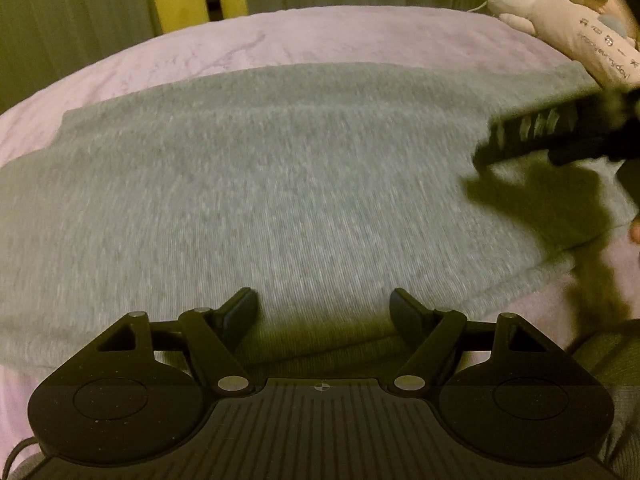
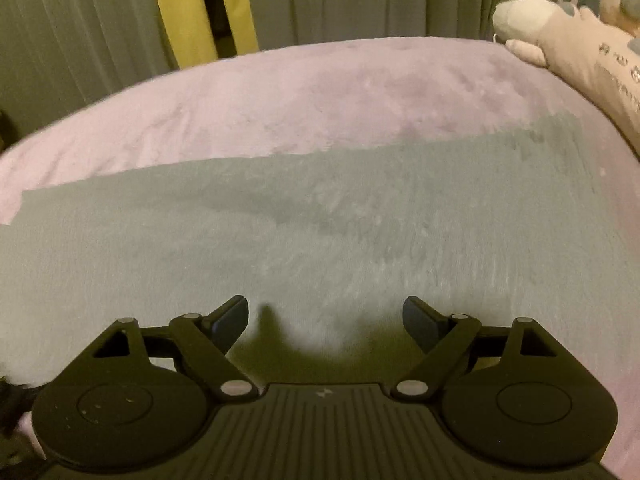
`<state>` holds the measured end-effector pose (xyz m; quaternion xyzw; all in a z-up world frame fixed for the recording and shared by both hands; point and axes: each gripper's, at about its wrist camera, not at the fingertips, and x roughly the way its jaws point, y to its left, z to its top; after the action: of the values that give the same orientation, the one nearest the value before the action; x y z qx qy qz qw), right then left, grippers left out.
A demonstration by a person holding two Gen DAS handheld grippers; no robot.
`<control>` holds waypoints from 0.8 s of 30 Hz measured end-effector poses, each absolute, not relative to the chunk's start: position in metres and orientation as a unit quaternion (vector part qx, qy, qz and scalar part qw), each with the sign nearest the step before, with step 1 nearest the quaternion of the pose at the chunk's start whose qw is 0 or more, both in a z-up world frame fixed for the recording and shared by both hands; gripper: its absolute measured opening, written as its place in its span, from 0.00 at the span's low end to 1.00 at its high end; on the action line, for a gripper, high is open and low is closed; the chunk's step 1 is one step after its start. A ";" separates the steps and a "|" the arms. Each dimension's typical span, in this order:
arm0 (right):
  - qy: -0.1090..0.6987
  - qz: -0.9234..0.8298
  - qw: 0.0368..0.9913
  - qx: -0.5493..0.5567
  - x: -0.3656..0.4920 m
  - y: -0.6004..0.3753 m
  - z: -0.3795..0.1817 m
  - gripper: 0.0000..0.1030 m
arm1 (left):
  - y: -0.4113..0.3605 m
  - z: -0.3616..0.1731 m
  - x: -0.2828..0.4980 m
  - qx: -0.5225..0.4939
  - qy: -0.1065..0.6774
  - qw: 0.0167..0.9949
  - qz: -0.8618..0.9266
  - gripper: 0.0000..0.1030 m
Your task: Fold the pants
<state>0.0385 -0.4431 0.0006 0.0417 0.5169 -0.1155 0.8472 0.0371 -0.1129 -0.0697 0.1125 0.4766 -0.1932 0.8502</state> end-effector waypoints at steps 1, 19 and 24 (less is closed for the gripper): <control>0.537 -0.110 0.836 0.031 0.040 -0.446 -0.010 0.84 | -0.112 -0.070 0.037 0.110 0.477 0.850 -0.194 0.78; 0.487 -0.210 0.846 0.060 -0.006 -0.548 0.002 0.98 | -0.112 -0.073 0.038 0.108 0.469 0.852 -0.205 0.85; 0.459 -0.312 0.832 -0.029 -0.033 -0.562 0.006 0.99 | -0.113 -0.075 0.039 0.108 0.469 0.852 -0.205 0.90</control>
<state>-0.0328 -0.5622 0.0062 -0.0287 0.4586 -0.3116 0.8317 0.0386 -0.1132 -0.0752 0.1083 0.4689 -0.2050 0.8523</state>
